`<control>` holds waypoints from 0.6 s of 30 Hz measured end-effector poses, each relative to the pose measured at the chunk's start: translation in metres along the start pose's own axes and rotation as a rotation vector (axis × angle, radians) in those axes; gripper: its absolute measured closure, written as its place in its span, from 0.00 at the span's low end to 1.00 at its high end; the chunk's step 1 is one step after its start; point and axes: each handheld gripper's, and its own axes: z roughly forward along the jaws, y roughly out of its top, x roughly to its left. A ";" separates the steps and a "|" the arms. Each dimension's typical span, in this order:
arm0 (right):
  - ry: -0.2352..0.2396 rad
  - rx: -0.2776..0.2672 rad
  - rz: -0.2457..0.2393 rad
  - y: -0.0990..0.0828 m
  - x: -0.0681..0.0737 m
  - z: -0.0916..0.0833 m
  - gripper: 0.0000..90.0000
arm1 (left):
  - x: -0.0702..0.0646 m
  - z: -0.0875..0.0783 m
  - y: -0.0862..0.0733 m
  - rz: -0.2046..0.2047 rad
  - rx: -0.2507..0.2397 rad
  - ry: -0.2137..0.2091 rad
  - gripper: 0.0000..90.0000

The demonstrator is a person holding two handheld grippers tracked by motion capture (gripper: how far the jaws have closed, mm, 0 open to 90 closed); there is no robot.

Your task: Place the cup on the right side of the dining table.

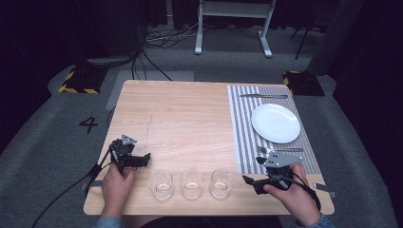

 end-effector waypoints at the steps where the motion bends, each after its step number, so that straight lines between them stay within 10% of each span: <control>1: 0.005 -0.004 -0.008 0.003 0.003 0.000 0.21 | 0.000 0.000 0.000 -0.001 0.000 0.000 0.00; 18: 0.084 -0.049 -0.046 0.019 0.028 0.019 0.18 | 0.000 0.000 0.000 0.000 0.000 0.000 0.00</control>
